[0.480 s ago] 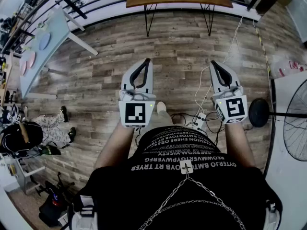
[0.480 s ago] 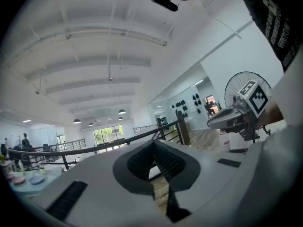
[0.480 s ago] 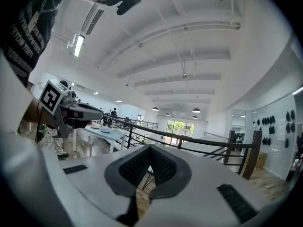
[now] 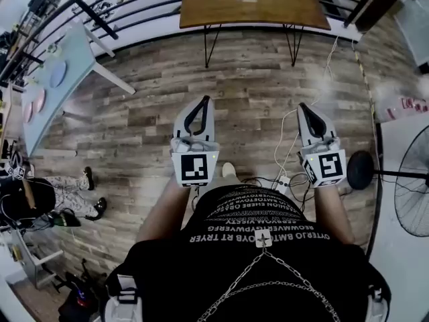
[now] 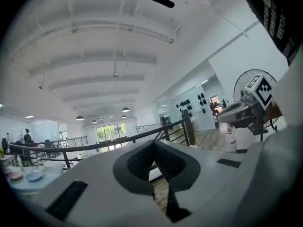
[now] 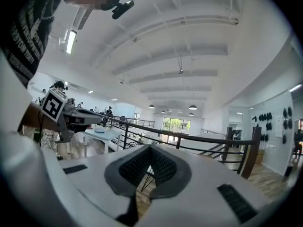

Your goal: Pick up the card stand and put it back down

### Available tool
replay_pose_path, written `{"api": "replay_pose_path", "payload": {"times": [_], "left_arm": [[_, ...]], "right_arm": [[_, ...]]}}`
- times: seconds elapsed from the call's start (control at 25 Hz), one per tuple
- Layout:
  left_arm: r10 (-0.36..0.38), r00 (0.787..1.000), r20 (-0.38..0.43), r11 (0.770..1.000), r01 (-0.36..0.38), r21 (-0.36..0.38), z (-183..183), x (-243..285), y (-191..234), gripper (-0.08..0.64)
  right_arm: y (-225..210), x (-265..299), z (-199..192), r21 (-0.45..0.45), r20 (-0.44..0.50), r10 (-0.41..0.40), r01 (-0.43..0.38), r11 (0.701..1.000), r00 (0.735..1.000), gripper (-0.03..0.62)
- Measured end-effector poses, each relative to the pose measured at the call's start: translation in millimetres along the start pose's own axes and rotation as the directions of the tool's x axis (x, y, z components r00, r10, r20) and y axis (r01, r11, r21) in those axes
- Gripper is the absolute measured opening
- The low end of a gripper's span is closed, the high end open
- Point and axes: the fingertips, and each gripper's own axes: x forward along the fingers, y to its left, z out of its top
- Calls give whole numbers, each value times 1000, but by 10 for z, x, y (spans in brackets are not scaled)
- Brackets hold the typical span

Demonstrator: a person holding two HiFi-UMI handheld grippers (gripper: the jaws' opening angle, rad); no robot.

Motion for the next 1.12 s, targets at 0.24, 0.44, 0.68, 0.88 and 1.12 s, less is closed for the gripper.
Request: {"api": "replay_pose_path", "payload": {"times": [0.24,0.44,0.68,0.88,1.12], "left_arm": [[-55,998,2,998,55,-36,-147,223,383,26],[-75,997,34,996,76,-36,-160,327,470,26],[-125,992,4,988,125,-93,-311,365,611,26],[-148,989,-26,985,145,-94,-370,479,598,26],[-133,989,-63,986,126,-111,-414,712,693,26]], "right_arm": [[117,382,104,-53,0,-26,26,998,1000,2],[144,439,107,-30,-36,-34,33,999,999,2],[199,566,184,-24,-51,-32,31,999,998,2],[26,628,160,1,-41,-65,65,998,997,2],[-75,802,-76,86,-39,-24,28,996,999,2]]}}
